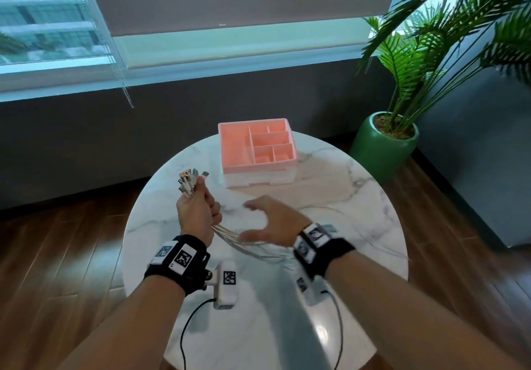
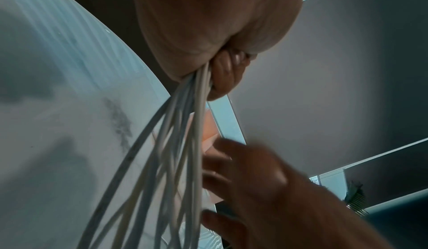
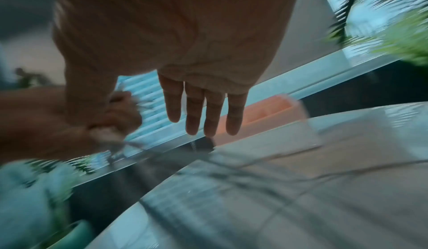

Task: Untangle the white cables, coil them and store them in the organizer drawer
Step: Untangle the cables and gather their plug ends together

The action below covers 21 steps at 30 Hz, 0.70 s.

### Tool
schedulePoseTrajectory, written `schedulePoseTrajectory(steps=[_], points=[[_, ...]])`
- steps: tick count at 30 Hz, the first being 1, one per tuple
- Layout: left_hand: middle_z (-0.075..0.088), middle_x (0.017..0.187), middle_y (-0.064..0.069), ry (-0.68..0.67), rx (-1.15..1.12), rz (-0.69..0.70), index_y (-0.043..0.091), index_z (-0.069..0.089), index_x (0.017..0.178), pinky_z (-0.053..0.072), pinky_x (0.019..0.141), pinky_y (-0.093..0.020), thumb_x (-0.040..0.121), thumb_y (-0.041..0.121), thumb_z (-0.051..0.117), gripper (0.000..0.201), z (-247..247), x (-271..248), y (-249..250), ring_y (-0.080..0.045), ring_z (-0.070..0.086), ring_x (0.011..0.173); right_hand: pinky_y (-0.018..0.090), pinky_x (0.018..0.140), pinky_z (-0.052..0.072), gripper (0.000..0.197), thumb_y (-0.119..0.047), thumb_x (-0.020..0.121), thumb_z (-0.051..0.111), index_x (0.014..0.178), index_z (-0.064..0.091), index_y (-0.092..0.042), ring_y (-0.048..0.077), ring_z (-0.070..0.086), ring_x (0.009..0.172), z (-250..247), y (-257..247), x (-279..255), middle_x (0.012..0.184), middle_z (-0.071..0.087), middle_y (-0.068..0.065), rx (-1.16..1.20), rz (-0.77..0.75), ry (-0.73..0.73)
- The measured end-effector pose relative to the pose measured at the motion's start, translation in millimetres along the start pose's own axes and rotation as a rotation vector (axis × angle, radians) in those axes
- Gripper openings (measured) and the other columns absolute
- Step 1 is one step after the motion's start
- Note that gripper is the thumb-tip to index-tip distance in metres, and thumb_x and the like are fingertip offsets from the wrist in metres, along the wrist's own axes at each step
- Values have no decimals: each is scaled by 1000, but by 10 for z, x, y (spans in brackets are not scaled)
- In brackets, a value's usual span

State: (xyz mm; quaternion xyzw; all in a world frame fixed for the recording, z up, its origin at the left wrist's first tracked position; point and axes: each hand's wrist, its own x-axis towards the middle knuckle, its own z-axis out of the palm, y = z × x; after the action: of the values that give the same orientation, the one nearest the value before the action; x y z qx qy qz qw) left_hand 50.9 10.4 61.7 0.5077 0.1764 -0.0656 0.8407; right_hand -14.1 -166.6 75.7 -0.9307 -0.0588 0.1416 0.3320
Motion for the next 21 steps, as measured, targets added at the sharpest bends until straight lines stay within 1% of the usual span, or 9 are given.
schedulePoseTrajectory(steps=[2, 4, 5, 11, 14, 16, 18, 19, 21], points=[[27, 55, 5, 38, -10, 10, 21, 38, 70, 16, 40, -18, 103, 37, 57, 41, -33, -18, 37, -9, 20, 42, 36, 93, 48, 56, -52, 88, 67, 131, 51, -20, 22, 61, 106, 330, -313, 125, 123, 62, 5, -53, -51, -121], [30, 55, 5, 100, -16, 28, 21, 41, 73, 17, 39, -19, 102, 39, 58, 38, -117, -1, 105, -9, 24, 42, 40, 76, 51, 29, -41, 98, 54, 110, 51, -15, 31, 63, 82, 609, -403, 181, 99, 66, 13, -53, -66, -150], [32, 55, 5, 134, -24, 38, 21, 44, 76, 18, 39, -19, 102, 39, 58, 35, -173, 17, 144, -9, 25, 42, 41, 71, 50, 25, -40, 101, 48, 103, 50, -15, 32, 61, 76, 696, -372, 183, 91, 66, 14, -38, -65, -141], [34, 58, 3, 243, -115, 94, 20, 43, 79, 24, 39, -18, 103, 40, 56, 34, -428, 103, 243, -9, 31, 40, 39, 68, 42, 36, -49, 101, 45, 80, 48, -20, 29, 56, 73, 650, 86, 93, 74, 55, 4, -134, -46, -129], [39, 59, 2, 214, -94, 117, 17, 51, 87, 38, 42, -24, 103, 41, 56, 29, -370, 101, 193, -12, 39, 45, 39, 66, 42, 47, -58, 97, 47, 70, 48, -20, 24, 53, 67, 512, 260, 118, 67, 51, 1, -171, 2, -90], [41, 59, 1, 192, -90, 128, 15, 52, 88, 52, 48, -32, 102, 43, 57, 32, -295, 111, 200, -14, 42, 47, 36, 60, 38, 50, -60, 95, 50, 65, 46, -19, 20, 48, 60, 384, 372, 114, 63, 48, 0, -168, 46, -58], [40, 59, 1, 183, -85, 123, 15, 50, 85, 59, 52, -37, 102, 44, 56, 34, -209, 139, 231, -14, 42, 46, 34, 55, 33, 51, -59, 93, 53, 61, 44, -20, 17, 44, 55, 259, 518, 49, 60, 46, -1, -127, 115, -15], [39, 59, 1, 173, -86, 115, 16, 49, 84, 56, 49, -35, 102, 44, 56, 34, -163, 146, 251, -14, 40, 45, 33, 54, 31, 51, -57, 93, 55, 60, 43, -19, 18, 43, 55, 214, 608, 2, 59, 45, -1, -109, 145, -3], [34, 60, 2, 165, -90, 96, 19, 48, 83, 39, 41, -24, 102, 45, 56, 33, -51, 163, 274, -12, 33, 43, 32, 53, 32, 49, -53, 92, 57, 60, 43, -19, 18, 44, 54, 144, 776, -103, 58, 45, -1, -96, 212, 6]])
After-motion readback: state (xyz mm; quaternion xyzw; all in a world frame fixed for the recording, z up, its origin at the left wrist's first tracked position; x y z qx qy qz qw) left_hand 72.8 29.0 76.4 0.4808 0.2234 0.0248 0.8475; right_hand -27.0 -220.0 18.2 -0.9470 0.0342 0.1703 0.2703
